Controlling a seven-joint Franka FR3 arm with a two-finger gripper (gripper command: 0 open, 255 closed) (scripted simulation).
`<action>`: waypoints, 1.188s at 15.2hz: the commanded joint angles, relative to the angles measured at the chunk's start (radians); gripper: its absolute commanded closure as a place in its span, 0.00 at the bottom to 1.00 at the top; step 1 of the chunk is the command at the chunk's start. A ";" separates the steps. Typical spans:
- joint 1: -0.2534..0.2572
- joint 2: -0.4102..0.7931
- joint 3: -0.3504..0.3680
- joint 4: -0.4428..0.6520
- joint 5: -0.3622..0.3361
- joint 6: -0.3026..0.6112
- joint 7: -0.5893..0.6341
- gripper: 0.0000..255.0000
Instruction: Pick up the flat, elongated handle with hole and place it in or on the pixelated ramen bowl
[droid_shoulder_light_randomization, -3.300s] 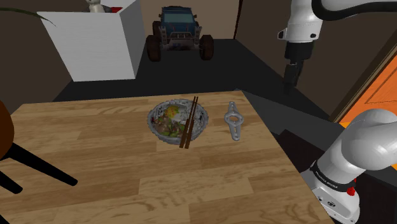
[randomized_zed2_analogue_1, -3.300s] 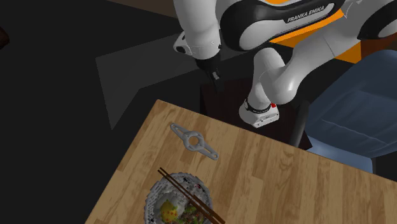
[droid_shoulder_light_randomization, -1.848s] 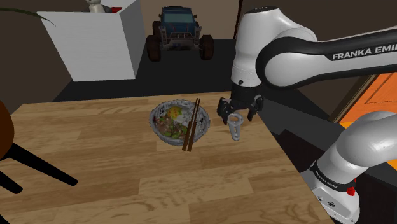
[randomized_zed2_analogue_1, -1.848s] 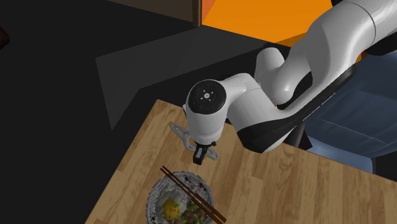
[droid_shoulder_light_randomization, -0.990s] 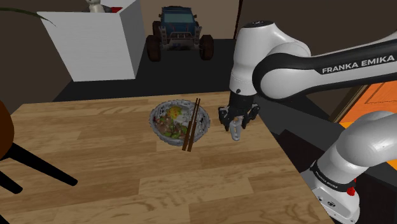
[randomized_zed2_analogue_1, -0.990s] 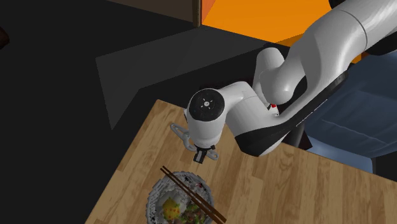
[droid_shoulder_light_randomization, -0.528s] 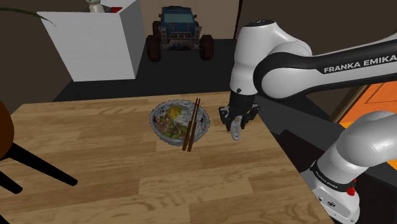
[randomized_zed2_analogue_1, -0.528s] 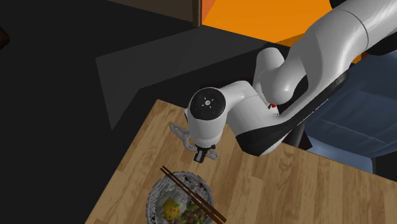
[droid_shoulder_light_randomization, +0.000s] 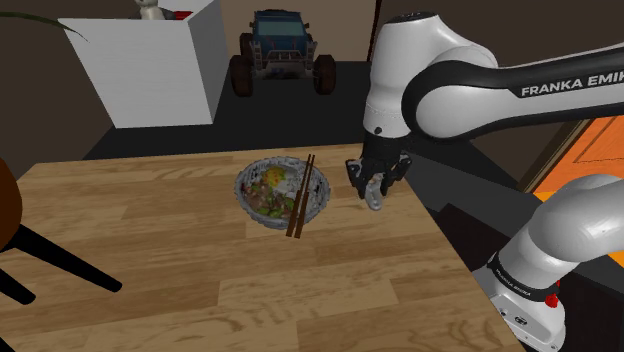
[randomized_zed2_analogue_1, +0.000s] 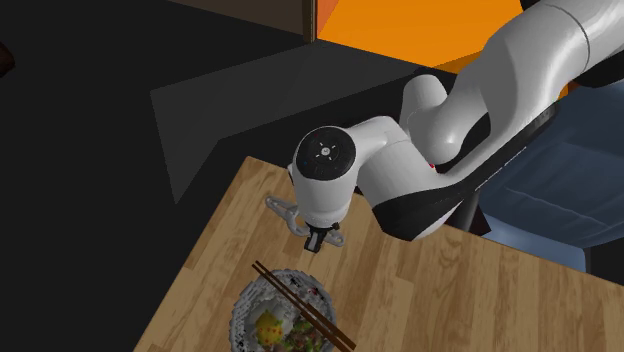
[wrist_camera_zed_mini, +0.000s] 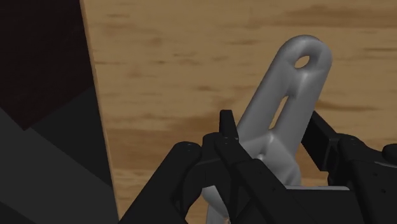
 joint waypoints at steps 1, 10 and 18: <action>0.000 -0.006 -0.008 0.022 -0.005 -0.028 0.001 1.00; -0.004 -0.027 -0.049 0.124 -0.028 -0.153 0.003 1.00; -0.012 -0.028 -0.079 0.226 -0.049 -0.257 0.007 1.00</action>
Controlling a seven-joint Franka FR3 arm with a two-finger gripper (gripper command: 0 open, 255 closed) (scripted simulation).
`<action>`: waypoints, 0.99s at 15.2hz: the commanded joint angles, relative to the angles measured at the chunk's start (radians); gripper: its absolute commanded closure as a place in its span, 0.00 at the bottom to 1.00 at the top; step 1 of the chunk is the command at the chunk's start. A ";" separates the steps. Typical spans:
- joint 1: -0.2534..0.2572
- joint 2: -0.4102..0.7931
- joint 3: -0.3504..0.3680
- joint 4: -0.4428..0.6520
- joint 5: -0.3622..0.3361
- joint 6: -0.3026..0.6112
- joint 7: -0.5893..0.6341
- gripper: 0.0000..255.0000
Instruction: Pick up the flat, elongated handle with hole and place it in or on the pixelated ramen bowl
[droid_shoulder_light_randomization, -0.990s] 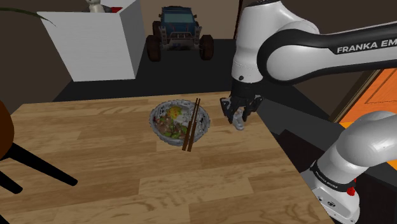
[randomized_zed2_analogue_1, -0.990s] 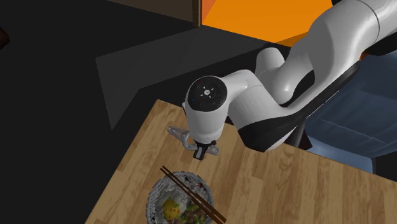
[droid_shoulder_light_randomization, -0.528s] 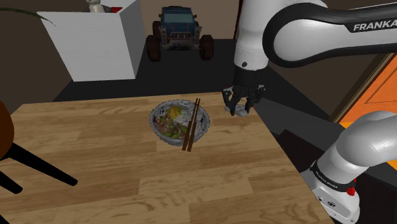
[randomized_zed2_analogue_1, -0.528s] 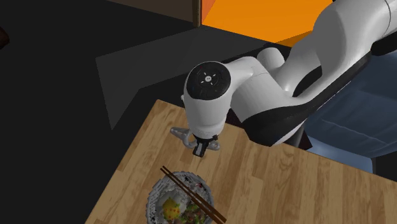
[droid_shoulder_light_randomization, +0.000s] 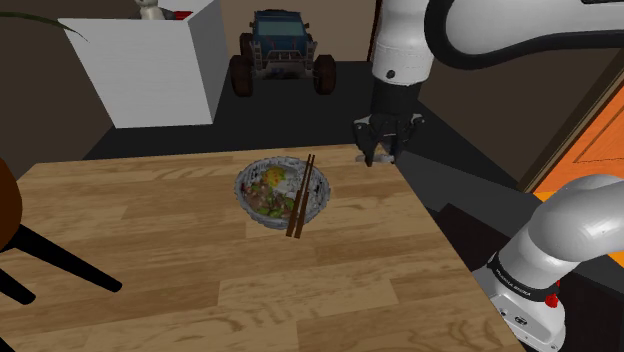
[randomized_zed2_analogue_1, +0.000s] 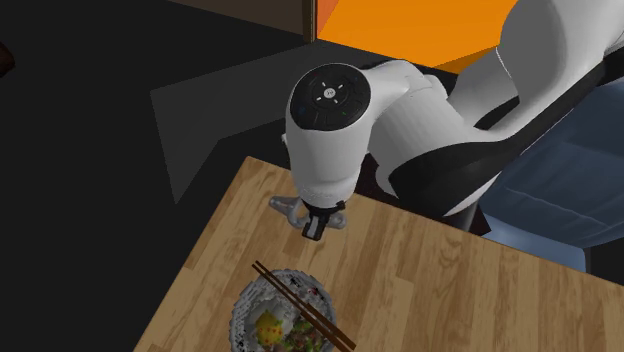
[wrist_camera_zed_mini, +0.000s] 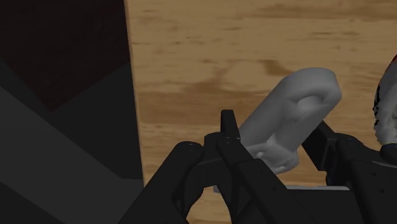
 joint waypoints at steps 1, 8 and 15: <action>-0.002 0.000 -0.008 0.027 -0.005 -0.028 0.001 1.00; -0.011 0.013 -0.027 0.128 -0.023 -0.117 0.007 1.00; -0.057 0.213 0.151 0.322 -0.060 -0.093 0.177 1.00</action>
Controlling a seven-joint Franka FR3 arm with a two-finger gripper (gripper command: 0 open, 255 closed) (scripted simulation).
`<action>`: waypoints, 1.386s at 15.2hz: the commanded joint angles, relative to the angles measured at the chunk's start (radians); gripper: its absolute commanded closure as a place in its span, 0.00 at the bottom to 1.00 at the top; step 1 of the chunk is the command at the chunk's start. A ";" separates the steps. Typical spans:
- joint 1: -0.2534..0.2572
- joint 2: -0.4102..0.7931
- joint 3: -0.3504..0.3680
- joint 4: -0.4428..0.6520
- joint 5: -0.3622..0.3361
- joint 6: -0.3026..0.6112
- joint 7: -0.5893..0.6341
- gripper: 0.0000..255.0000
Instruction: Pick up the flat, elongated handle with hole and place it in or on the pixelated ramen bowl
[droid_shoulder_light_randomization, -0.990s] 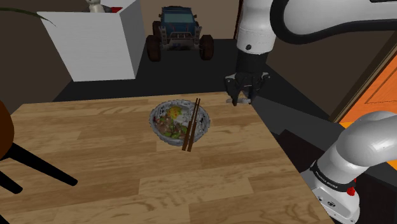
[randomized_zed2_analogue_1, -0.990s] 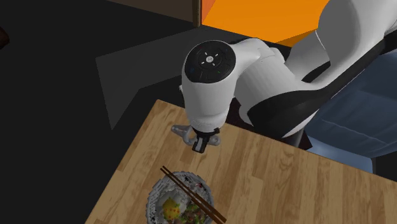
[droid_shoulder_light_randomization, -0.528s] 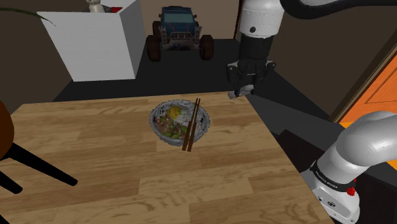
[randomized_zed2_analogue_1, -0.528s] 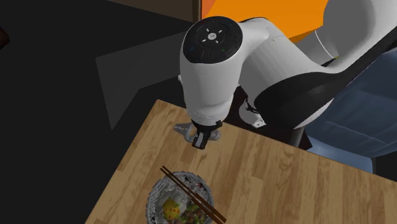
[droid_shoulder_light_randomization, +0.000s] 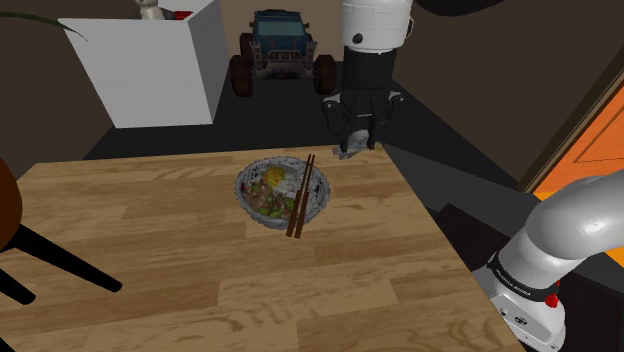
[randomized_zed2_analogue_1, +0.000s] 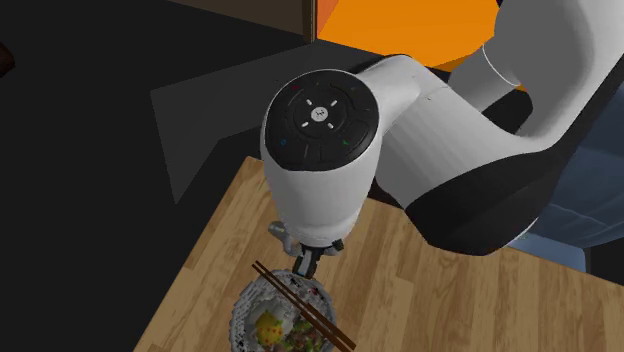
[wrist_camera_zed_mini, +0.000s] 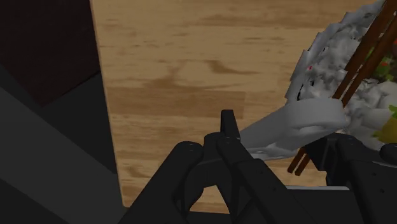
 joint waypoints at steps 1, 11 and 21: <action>-0.019 0.078 0.067 0.080 -0.028 -0.001 0.067 1.00; 0.141 0.746 0.375 0.561 -0.536 -0.082 0.561 1.00; 0.104 0.706 0.357 0.392 -0.501 0.068 0.546 1.00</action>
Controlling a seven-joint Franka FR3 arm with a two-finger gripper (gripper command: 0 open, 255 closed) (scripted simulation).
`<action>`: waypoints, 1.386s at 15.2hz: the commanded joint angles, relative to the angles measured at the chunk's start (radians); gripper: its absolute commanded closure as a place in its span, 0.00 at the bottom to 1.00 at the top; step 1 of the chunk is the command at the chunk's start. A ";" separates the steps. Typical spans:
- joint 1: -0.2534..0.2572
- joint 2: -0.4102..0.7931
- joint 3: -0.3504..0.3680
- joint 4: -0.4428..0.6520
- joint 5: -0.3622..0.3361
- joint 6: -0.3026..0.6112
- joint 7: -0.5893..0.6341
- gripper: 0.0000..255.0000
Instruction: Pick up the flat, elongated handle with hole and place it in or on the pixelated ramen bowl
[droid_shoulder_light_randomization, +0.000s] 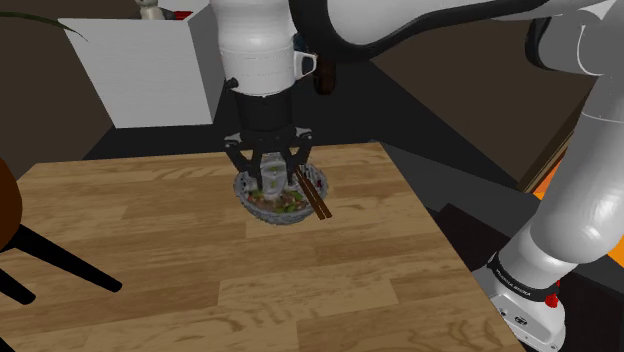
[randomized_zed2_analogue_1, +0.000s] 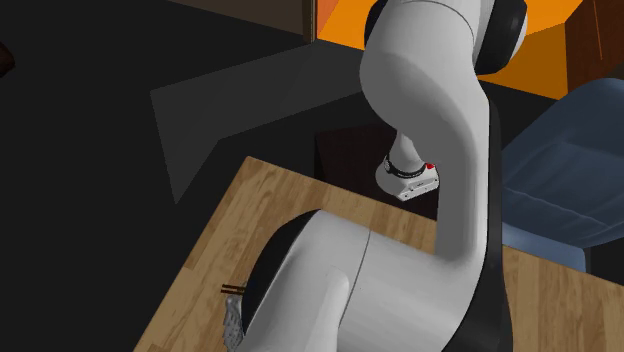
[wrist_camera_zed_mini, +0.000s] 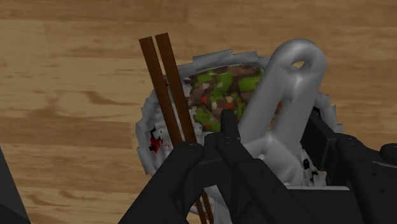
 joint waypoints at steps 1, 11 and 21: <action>-0.002 0.001 -0.001 -0.022 -0.002 0.023 0.002 1.00; -0.010 0.001 -0.003 -0.071 -0.003 0.071 0.004 1.00; 0.019 0.016 -0.003 0.045 -0.012 -0.035 0.007 0.00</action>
